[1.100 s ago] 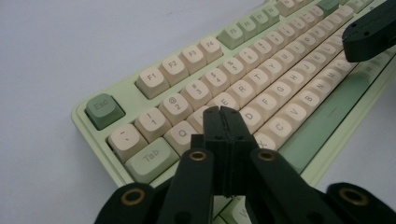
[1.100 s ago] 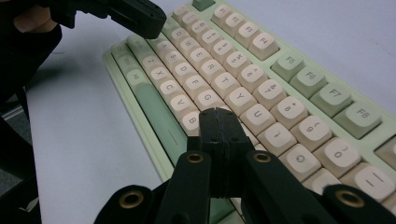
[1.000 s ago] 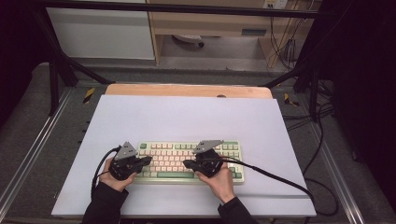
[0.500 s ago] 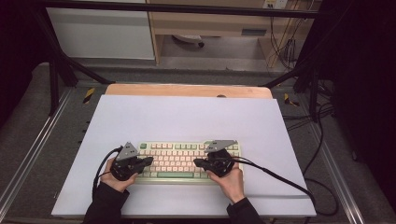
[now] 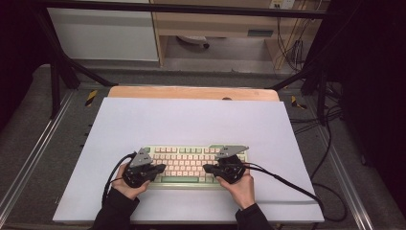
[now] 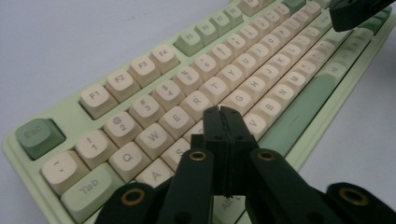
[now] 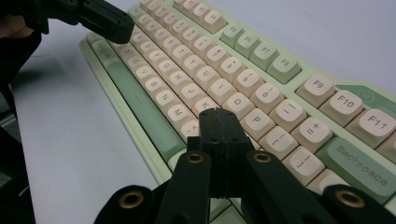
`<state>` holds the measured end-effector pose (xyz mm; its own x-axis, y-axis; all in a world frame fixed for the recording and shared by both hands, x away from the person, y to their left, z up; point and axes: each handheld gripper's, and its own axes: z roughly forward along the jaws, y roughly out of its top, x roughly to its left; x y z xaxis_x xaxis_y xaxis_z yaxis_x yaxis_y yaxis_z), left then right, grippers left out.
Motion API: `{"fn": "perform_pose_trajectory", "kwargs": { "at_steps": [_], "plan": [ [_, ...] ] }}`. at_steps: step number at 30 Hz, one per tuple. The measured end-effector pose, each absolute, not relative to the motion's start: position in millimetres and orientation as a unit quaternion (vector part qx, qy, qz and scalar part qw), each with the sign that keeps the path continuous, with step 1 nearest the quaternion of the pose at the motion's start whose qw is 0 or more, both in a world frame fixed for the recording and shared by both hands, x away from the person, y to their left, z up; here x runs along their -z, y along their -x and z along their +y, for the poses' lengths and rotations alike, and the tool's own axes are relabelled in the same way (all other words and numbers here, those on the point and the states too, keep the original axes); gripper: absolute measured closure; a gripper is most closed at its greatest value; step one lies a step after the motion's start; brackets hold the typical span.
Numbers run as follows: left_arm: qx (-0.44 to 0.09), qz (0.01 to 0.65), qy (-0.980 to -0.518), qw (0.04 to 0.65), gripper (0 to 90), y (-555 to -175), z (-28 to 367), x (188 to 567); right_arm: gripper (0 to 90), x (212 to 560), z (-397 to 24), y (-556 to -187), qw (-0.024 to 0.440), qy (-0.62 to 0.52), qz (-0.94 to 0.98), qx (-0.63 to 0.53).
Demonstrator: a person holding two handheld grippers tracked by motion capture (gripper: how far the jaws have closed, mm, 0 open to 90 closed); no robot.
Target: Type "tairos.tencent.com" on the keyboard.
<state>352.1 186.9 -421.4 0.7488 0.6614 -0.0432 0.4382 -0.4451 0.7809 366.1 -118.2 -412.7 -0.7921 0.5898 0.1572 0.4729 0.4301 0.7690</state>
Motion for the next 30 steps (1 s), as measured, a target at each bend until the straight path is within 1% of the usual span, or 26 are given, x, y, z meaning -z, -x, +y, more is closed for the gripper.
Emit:
{"fn": "perform_pose_trajectory", "kwargs": {
  "at_steps": [13, 30],
  "plan": [
    [-0.126, 0.320, -0.849, 0.402, 89.7, -352, 176, 429, 90.0, 412, -121, -365, 0.069, -0.316, 0.842, -0.432],
    [-0.129, 0.314, -0.850, 0.403, 89.8, -350, 174, 431, 90.0, 411, -122, -365, 0.071, -0.315, 0.841, -0.434]
  ]
}}
